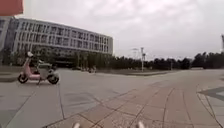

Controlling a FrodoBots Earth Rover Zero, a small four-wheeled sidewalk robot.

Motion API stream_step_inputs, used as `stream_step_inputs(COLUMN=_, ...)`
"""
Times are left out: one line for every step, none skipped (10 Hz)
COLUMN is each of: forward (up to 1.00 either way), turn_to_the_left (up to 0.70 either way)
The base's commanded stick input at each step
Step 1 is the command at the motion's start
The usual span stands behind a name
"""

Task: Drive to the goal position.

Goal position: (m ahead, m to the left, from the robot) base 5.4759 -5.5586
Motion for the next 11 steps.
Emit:
stream_step_inputs(forward=0.0, turn_to_the_left=0.0)
stream_step_inputs(forward=0.0, turn_to_the_left=0.0)
stream_step_inputs(forward=0.3, turn_to_the_left=0.0)
stream_step_inputs(forward=0.76, turn_to_the_left=0.0)
stream_step_inputs(forward=0.85, turn_to_the_left=0.0)
stream_step_inputs(forward=0.85, turn_to_the_left=0.0)
stream_step_inputs(forward=0.85, turn_to_the_left=0.0)
stream_step_inputs(forward=0.85, turn_to_the_left=0.0)
stream_step_inputs(forward=0.85, turn_to_the_left=0.0)
stream_step_inputs(forward=0.85, turn_to_the_left=0.0)
stream_step_inputs(forward=0.85, turn_to_the_left=0.0)
